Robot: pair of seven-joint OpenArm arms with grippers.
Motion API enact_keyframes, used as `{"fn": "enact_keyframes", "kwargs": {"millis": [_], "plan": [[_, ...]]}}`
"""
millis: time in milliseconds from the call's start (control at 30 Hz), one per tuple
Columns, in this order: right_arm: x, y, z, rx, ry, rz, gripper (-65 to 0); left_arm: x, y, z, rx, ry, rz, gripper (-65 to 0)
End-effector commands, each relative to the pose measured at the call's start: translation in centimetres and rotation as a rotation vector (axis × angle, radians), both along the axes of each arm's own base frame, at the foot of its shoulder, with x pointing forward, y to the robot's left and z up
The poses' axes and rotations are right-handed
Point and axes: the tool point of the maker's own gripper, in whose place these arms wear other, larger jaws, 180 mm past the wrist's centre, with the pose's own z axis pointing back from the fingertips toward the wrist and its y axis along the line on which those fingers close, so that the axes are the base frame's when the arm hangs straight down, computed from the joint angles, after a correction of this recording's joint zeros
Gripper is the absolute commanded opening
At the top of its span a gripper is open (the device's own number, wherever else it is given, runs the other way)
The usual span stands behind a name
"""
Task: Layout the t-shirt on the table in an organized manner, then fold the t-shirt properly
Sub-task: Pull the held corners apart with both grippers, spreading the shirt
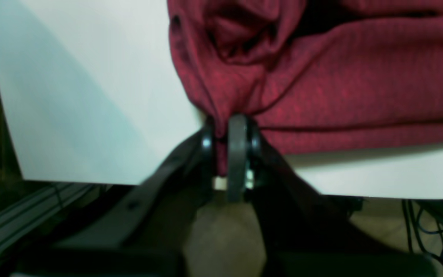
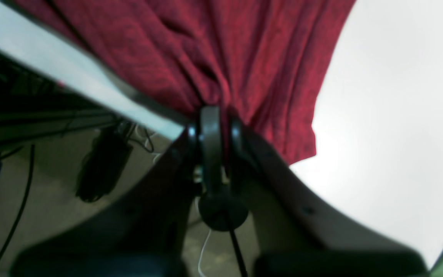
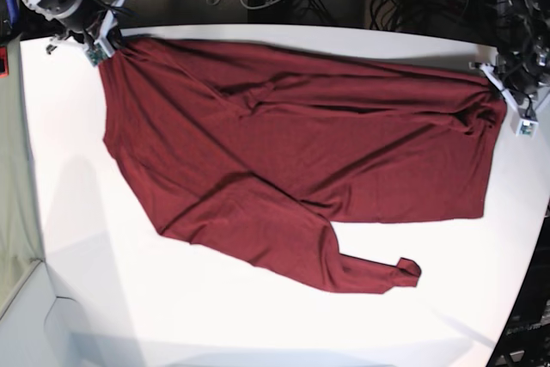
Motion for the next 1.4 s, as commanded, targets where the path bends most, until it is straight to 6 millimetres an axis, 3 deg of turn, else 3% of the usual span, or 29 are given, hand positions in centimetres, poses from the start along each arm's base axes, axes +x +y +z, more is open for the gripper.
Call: {"fn": "enact_keyframes", "kwargs": {"millis": [0, 200, 367, 767, 833, 1033, 1200, 1367], "plan": [[0.4, -0.1, 0.7, 0.000, -0.023, 0.011, -65.0, 0.6, 0.7, 1.2, 0.031, -0.027, -0.011, -65.0], [0.2, -0.1, 0.6, 0.000, -0.020, 0.011, -65.0, -0.1, 0.6, 0.7, 0.031, -0.006, -0.011, -65.0], [0.3, -0.1, 0.6, -0.002, -0.019, 0.012, -65.0, -1.9, 0.6, -0.3, 0.027, 0.039, -0.010, -65.0], [0.3, -0.1, 0.6, -0.004, -0.015, 0.011, -64.6, -1.9, 0.6, -0.5, 0.025, 0.042, -0.007, -64.4], [0.3, -0.1, 0.6, -0.004, -0.015, 0.011, -60.1, -2.1, 0.6, -0.5, 0.025, 0.045, -0.007, -60.6], [0.2, -0.1, 0.6, -0.001, -0.019, 0.011, -47.7, -2.2, 0.6, -0.6, 0.025, 0.048, -0.007, -39.4], [0.5, -0.1, 0.8, -0.005, -0.023, 0.011, -46.8, -2.6, 0.7, -0.5, 0.030, 0.053, -0.009, -38.4], [1.0, -1.0, 1.6, -0.014, -0.055, -0.033, -45.8, -3.1, 2.7, 0.5, 0.046, 0.023, 0.059, -37.9]]}}
